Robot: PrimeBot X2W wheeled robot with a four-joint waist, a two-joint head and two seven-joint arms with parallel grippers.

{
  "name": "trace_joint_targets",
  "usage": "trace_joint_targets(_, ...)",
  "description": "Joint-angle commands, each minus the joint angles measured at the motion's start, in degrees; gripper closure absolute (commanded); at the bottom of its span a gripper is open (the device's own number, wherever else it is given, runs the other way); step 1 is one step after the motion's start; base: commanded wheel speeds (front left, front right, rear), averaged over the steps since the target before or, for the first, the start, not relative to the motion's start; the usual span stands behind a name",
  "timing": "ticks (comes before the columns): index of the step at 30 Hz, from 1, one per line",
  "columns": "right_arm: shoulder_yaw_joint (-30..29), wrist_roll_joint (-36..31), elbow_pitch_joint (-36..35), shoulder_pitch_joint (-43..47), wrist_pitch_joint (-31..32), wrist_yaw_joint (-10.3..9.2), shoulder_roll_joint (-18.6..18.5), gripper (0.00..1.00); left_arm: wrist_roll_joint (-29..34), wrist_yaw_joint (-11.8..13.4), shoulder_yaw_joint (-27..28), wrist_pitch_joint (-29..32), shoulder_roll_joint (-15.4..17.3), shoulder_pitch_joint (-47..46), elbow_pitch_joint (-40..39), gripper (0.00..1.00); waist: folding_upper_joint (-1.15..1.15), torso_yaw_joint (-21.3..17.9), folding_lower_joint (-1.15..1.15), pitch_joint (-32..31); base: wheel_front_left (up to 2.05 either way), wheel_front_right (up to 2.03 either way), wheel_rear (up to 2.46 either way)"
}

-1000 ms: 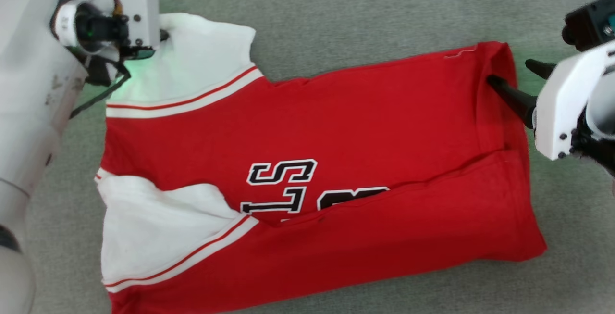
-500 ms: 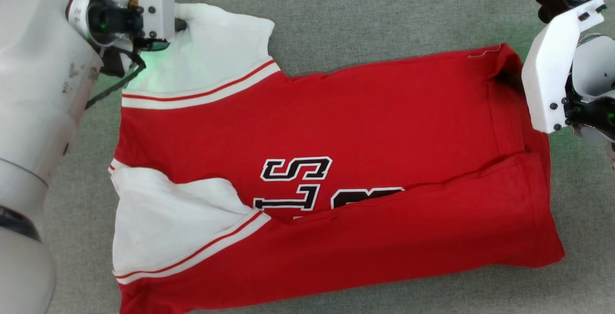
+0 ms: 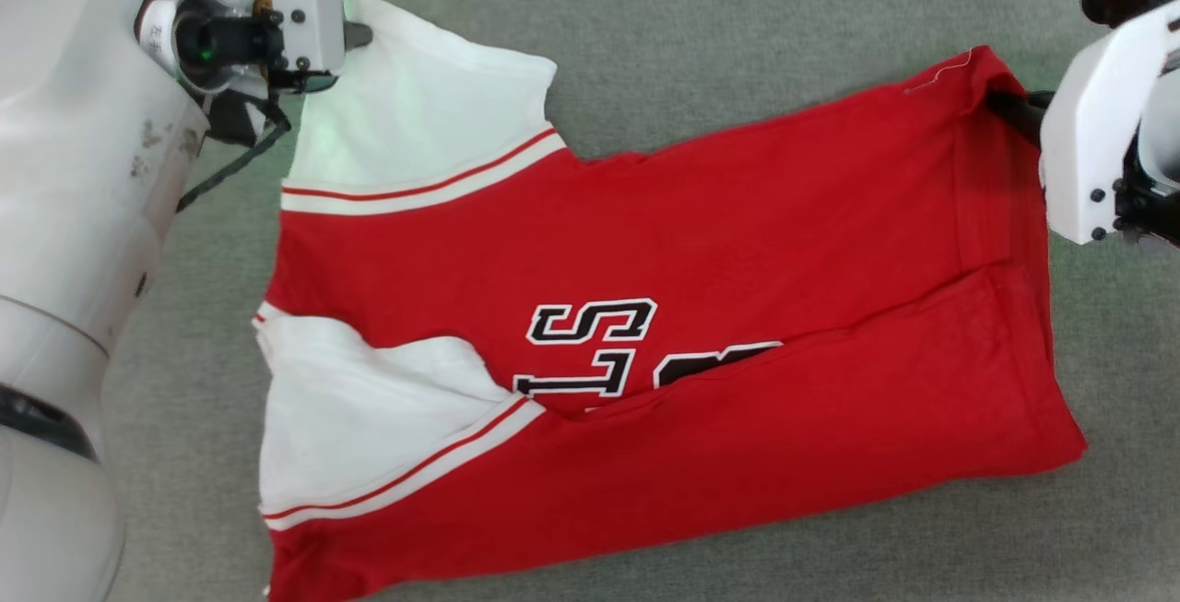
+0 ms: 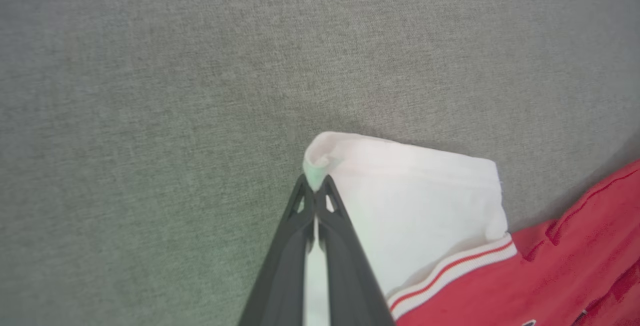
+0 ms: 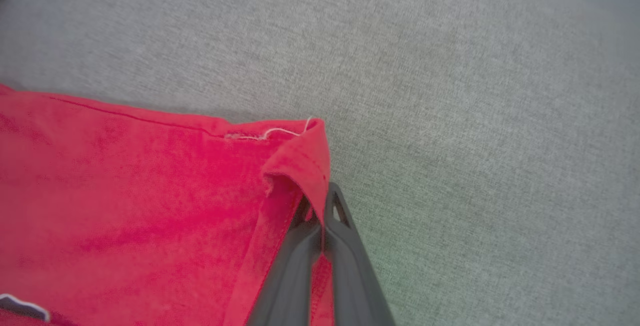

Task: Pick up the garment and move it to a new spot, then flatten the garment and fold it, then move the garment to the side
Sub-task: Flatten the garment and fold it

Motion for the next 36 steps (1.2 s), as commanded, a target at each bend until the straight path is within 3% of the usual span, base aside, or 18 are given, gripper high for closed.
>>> trace_joint_targets(1, -0.1, 0.4, -0.04, 0.95, -1.05, -0.04, -0.53, 1.0, -0.39, -0.51, 0.13, -0.31, 0.26, 0.4, -0.38, 1.0, 0.0, 1.32, 0.0, -1.64, 0.0, 0.0, 0.0)
trace_joint_targets(8, 0.64, 3.95, -1.98, 5.9, -6.34, -0.04, -4.67, 1.0, -0.46, -1.43, -0.25, -1.56, 2.49, 3.02, -4.77, 1.0, 0.0, 4.11, 0.0, -6.28, 0.0, 0.0, 0.0)
trace_joint_targets(14, -0.18, 6.11, -4.34, 11.92, -8.7, -0.04, -8.06, 1.0, -0.76, -1.61, -0.79, -1.61, 6.88, 7.67, -13.78, 1.0, 0.0, 5.99, 0.0, -10.25, 0.0, 0.0, 0.0)
trace_joint_targets(16, -0.74, 6.8, -5.5, 14.23, -9.24, -0.04, -9.04, 1.0, -0.74, -0.34, -1.09, -1.29, 9.09, 9.72, -18.04, 1.0, 0.0, 6.43, 0.0, -11.36, 0.0, 0.0, 0.0)
trace_joint_targets(21, -2.48, 8.43, -7.94, 20.21, -9.88, -0.04, -10.59, 1.0, -1.6, 5.71, -1.6, -0.04, 15.31, 16.5, -32.73, 1.0, 0.0, 7.02, 0.0, -13.68, 0.0, 0.0, 0.0)
trace_joint_targets(29, -7.81, 9.14, -11.47, 30.39, -8.02, -0.04, -10.68, 1.0, -5.24, 20.04, -1.79, 2.06, 26.64, 28.7, -59.63, 1.0, 0.0, 7.13, 0.0, -14.86, 0.0, 0.0, 0.0)
trace_joint_targets(33, -10.53, 8.55, -12.79, 35.27, -6.93, -0.04, -8.99, 1.0, -7.36, 25.57, -2.37, 2.77, 29.84, 33.38, -68.26, 1.0, 0.0, 6.85, 0.0, -14.83, 0.0, 0.0, 0.0)
trace_joint_targets(36, -11.91, 7.63, -13.39, 37.94, -5.96, -0.04, -7.53, 1.0, -7.87, 28.29, -3.24, 3.26, 30.98, 35.77, -71.42, 1.0, 0.0, 6.59, 0.0, -14.66, 0.0, 0.0, 0.0)
